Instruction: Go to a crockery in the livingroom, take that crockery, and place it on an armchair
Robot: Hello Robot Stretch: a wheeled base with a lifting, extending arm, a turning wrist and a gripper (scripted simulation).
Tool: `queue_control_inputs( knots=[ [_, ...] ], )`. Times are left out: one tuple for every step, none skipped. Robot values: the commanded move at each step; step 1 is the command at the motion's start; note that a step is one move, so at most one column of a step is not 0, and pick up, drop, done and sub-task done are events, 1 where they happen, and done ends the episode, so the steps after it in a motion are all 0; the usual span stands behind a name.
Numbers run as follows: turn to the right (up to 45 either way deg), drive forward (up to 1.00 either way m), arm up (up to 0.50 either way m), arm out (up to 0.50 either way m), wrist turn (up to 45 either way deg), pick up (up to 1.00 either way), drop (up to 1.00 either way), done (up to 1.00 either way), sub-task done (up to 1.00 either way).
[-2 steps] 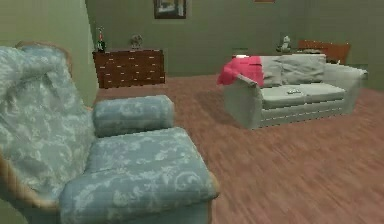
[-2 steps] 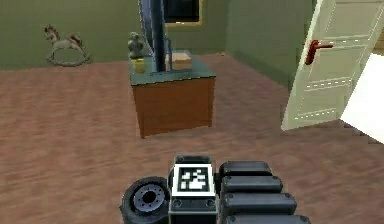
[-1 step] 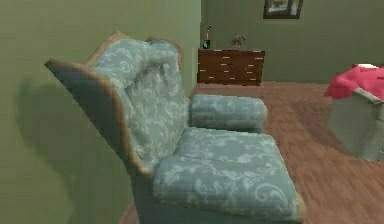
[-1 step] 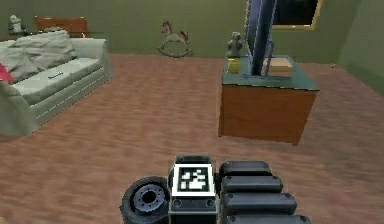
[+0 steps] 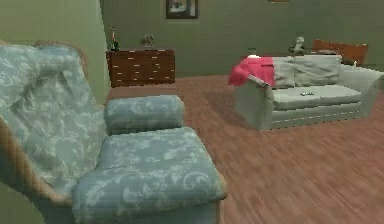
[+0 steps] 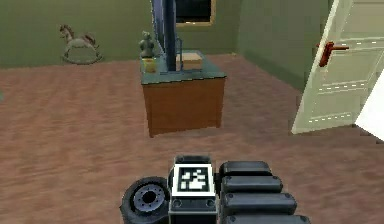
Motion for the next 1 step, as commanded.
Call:
queue_control_inputs(
  knots=[
    [-18.0, 0.00, 0.00, 0.00, 0.0, 0.00, 0.00, 0.00, 0.00]
  ],
)
